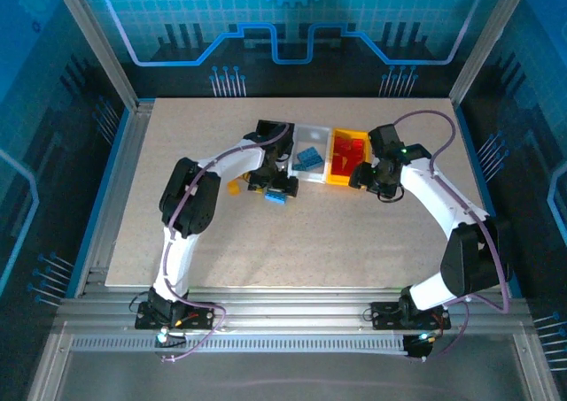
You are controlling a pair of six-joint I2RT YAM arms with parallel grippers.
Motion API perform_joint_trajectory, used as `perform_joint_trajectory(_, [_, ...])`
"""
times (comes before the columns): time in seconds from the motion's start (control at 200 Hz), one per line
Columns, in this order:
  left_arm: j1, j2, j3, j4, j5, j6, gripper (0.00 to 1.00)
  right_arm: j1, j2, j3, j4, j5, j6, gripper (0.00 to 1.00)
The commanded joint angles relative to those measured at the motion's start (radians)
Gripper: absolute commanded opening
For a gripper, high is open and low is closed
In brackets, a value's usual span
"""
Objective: Sort the legos into containers by color
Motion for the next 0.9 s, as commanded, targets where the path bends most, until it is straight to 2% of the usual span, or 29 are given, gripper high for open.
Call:
perform_joint_trajectory(0.0, [0.007, 0.035, 0.026, -0.019, 0.004, 0.018, 0.87, 0.005, -0.025, 0.004, -0.033, 0.000, 0.019, 0.66])
perform_joint_trajectory(0.08, [0.007, 0.035, 0.011, -0.012, 0.013, 0.008, 0.76, 0.005, -0.021, 0.010, -0.031, 0.001, 0.020, 0.66])
perform_joint_trajectory(0.35, [0.006, -0.053, -0.072, -0.004, 0.048, -0.034, 0.63, 0.009, 0.011, 0.012, 0.000, -0.016, 0.027, 0.66])
perform_joint_trajectory(0.52, [0.003, -0.199, -0.129, -0.032, 0.110, -0.084, 0.63, 0.014, 0.018, -0.004, 0.024, -0.028, 0.029, 0.66])
perform_joint_trajectory(0.62, [0.005, -0.256, -0.105, -0.063, 0.113, -0.097, 0.63, 0.014, 0.012, -0.021, 0.035, -0.034, 0.025, 0.66])
perform_joint_trajectory(0.775, [0.004, -0.230, 0.026, -0.116, 0.135, -0.110, 0.62, 0.016, -0.010, -0.060, 0.054, -0.057, 0.030, 0.66])
perform_joint_trajectory(0.895, [-0.007, -0.214, 0.058, -0.099, 0.194, -0.112, 0.62, 0.022, -0.017, -0.091, 0.131, -0.181, 0.034, 0.66])
